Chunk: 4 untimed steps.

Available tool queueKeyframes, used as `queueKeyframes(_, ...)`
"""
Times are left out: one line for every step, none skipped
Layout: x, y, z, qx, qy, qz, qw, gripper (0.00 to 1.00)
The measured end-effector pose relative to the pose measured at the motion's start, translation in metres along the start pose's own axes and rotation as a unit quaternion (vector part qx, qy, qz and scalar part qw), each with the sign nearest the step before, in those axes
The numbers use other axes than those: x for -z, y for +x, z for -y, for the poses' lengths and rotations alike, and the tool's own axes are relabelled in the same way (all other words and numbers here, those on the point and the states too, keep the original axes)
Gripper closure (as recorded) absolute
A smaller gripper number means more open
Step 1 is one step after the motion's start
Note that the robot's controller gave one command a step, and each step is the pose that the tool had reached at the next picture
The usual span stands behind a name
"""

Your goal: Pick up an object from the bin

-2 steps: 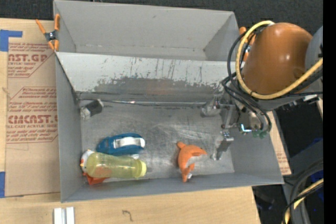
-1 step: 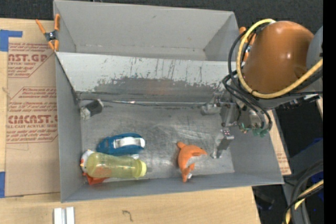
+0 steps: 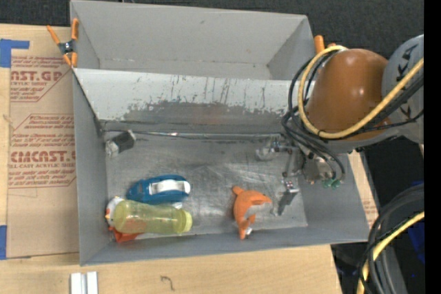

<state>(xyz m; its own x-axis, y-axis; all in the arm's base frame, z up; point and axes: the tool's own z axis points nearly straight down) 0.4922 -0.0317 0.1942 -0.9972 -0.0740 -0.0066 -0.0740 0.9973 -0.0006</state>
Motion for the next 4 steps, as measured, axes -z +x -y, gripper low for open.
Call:
queueKeyframes(-0.07, 0.001, -0.009, 0.052, -0.001, -0.003, 0.9986, 0.0)
queueKeyframes(-0.117, -0.017, -0.029, -0.106, 0.0, -0.0036, 0.9944, 1.0)
queueKeyframes(-0.117, -0.017, -0.029, -0.106, 0.0, -0.0036, 0.9943, 1.0)
queueKeyframes(0.031, -0.041, -0.045, -0.105, 0.0, -0.0013, 0.9945, 1.0)
